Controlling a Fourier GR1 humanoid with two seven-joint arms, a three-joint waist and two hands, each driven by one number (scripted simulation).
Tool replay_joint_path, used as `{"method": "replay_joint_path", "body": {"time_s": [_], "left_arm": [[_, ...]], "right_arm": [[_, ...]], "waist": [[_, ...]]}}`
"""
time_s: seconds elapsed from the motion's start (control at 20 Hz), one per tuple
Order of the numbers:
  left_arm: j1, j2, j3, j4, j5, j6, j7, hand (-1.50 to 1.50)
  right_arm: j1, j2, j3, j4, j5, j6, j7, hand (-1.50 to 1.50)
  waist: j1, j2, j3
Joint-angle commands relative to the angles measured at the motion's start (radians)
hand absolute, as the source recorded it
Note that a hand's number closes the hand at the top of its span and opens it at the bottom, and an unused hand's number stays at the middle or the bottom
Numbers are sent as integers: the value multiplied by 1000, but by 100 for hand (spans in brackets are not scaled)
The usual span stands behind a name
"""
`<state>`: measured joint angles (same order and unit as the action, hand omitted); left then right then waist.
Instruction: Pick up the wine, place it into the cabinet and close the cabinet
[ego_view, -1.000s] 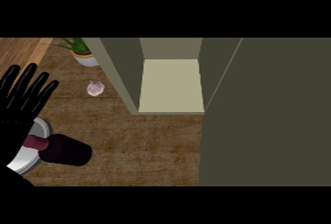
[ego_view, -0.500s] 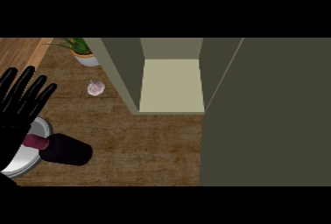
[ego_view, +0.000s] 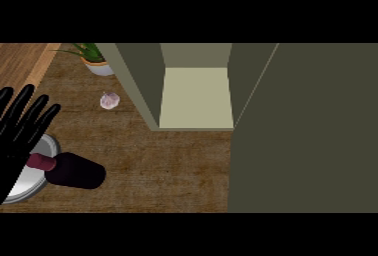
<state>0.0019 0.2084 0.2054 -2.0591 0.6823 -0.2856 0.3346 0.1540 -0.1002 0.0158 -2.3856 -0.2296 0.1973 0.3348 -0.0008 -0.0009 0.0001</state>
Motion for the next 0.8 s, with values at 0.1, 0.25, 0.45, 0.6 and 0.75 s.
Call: {"method": "replay_joint_path", "body": {"time_s": [0.1, 0.25, 0.45, 0.6, 0.75], "left_arm": [[79, 2, 27, -16, -12, -66, -5, -150], [40, -3, 56, 75, -59, -67, -49, -150], [43, -9, 69, 106, -63, -76, -45, -150], [32, 20, 112, 54, -36, -39, -3, -150], [125, 21, 160, 125, -52, -180, -104, -150]], "right_arm": [[-112, -8, -18, 8, -6, -39, 93, -150], [-17, -11, -64, -44, -64, -1, 59, -150], [4, 20, 16, -55, 13, 7, 50, -150], [7, 20, -6, -66, -9, 13, 58, -150], [23, 82, 98, -38, 100, -15, 19, -150]], "waist": [[5, 0, 0], [-2, 0, 0], [-2, 0, 0], [-1, 0, 0], [2, 0, 0]]}}
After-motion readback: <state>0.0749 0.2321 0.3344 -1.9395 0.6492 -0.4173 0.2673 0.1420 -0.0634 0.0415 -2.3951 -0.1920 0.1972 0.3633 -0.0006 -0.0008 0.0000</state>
